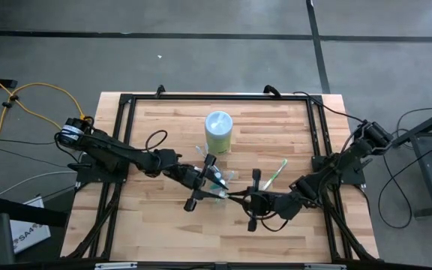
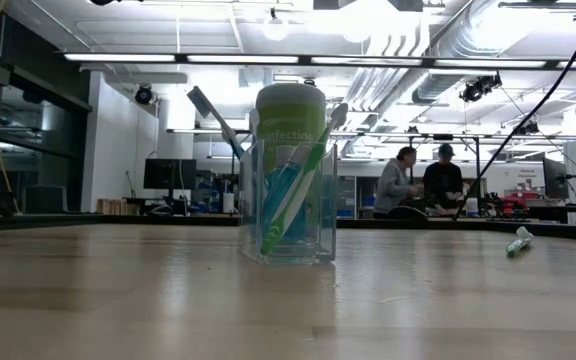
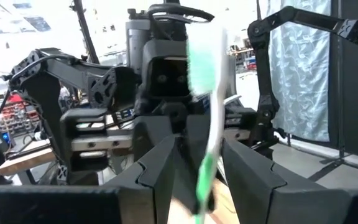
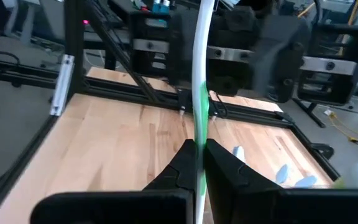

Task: Pick & Place toothbrushing station
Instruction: Put the left green toothbrush into the transparent organizer

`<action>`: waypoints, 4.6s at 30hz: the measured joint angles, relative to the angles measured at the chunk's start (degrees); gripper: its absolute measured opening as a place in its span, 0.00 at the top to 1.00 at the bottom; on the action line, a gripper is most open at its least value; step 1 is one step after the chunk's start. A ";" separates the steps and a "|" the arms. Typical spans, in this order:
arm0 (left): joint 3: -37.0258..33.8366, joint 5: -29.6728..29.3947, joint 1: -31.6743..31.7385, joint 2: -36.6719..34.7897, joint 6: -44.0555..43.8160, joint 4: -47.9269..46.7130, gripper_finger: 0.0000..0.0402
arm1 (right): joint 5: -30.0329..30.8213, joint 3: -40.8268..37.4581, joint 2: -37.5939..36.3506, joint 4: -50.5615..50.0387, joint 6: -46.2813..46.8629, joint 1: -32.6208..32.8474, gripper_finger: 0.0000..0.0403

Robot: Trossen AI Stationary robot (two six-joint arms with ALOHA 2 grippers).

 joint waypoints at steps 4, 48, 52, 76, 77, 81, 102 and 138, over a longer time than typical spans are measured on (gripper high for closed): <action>0.00 0.19 -0.02 0.00 -0.09 -0.10 0.68 | 1.02 0.00 0.00 0.17 -1.30 -0.27 0.99; 0.00 -0.44 -0.04 0.00 -1.76 -0.36 0.98 | -2.58 0.00 0.00 1.20 -2.36 -2.43 0.90; 0.00 -0.21 -0.11 0.00 -1.87 -1.19 0.98 | -2.47 0.00 0.00 1.17 -2.31 -2.41 0.80; -2.11 -34.43 -9.46 0.00 0.69 -10.21 0.98 | 17.26 -0.07 -0.59 -12.30 9.78 8.05 0.52; -3.03 -35.26 -9.88 0.00 0.10 -8.89 0.98 | 17.26 -0.05 -0.59 -12.25 10.68 8.27 0.53; -7.16 -37.92 -11.06 0.00 -0.78 -1.04 0.98 | 17.44 -0.07 -0.59 -12.24 11.28 8.89 0.53; -13.20 -39.84 -11.39 13.77 -4.91 22.97 0.98 | 16.44 -0.04 -0.59 -12.19 12.68 8.96 0.53; -13.27 -46.26 -12.83 15.74 -16.62 12.95 0.91 | 14.01 0.00 -0.57 -11.24 12.99 8.97 0.53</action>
